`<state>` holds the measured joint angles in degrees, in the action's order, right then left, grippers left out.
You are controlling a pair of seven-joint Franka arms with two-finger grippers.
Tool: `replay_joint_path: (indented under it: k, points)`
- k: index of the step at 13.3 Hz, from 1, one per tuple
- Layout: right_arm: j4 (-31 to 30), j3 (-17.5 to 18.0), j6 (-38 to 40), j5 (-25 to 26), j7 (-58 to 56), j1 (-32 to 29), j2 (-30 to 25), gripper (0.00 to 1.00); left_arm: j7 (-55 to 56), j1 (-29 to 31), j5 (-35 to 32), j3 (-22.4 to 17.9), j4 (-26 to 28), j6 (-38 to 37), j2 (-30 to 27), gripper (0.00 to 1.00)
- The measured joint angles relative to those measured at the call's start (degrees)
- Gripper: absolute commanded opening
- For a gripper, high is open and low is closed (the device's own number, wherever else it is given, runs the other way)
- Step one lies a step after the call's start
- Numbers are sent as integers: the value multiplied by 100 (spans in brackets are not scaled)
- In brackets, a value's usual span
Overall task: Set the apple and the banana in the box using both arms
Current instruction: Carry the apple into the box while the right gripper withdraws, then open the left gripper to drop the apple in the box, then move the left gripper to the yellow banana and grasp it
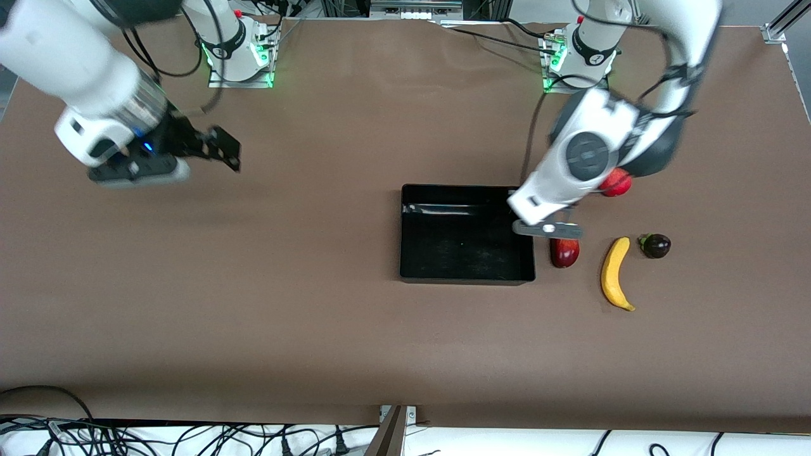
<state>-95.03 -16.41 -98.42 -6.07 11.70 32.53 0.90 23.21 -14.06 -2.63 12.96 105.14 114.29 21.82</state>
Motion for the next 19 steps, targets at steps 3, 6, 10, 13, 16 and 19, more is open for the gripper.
replay_joint_path:
  k: [3,6,10,13,16,19]
  points:
    - [-377,259,134,172,-213,-429,-422,100,521,-375,0,0,-4,504,626,10]
    - [-399,1269,244,189,-823,-1893,-440,100,565,-391,0,-28,-16,642,946,100]
    - [-353,2134,266,189,-1224,-3154,-438,100,578,-377,0,-45,-63,618,987,100]
    - [-108,2252,461,209,-1243,-3262,-406,100,580,-284,0,-186,-519,81,807,100]
    - [68,2295,564,355,-1243,-3262,-340,100,-206,443,-79,-326,-1246,-743,525,100]
    - [108,2295,565,506,-1243,-3281,-305,100,-1595,1366,-528,-353,-1340,-747,638,100]
